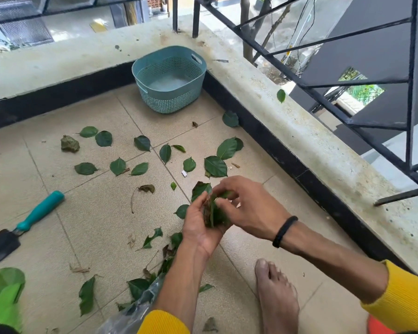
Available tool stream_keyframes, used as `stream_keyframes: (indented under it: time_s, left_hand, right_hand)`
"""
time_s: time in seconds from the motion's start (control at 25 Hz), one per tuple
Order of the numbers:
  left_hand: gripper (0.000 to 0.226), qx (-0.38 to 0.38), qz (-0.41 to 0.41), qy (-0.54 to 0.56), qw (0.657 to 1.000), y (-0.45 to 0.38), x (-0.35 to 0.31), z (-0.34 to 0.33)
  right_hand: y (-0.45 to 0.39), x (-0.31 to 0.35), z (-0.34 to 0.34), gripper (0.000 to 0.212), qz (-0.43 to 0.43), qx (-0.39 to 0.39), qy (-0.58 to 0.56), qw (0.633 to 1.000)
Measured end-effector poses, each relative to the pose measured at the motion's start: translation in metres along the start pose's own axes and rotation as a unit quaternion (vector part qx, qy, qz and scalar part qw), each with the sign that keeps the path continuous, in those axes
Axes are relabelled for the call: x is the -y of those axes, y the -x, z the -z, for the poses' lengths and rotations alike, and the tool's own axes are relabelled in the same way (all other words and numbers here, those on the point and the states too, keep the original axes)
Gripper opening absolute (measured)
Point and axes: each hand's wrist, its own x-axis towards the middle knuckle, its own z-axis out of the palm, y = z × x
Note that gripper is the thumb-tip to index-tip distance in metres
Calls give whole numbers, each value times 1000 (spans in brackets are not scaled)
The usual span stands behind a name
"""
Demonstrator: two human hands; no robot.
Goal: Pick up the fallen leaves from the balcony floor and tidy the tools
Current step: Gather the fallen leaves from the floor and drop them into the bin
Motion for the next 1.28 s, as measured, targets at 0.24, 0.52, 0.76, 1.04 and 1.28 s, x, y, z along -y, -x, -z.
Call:
stream_keyframes:
  time_s: [0.24, 0.52, 0.76, 1.04, 1.28]
  left_hand:
    - [36, 24, -13, 66, 997, -22, -16, -5]
    - [30, 46, -42, 99, 993, -38, -28, -45]
    - [39, 33, -57, 96, 993, -40, -40, -35]
    - [29, 26, -72, 136, 988, -41, -56, -32]
    - [29, 24, -75, 127, 989, -45, -55, -27]
  right_hand:
    - [-66, -35, 94, 22, -17, 6, 111, 994]
    - [-237, -165, 137, 56, -154, 10, 290, 945]
    - [-271, -222, 117, 72, -272, 110, 218, 931]
    - [-271, -237, 98, 64, -222, -70, 214, 949]
    - [-271, -231, 101, 38, -146, -212, 301, 918]
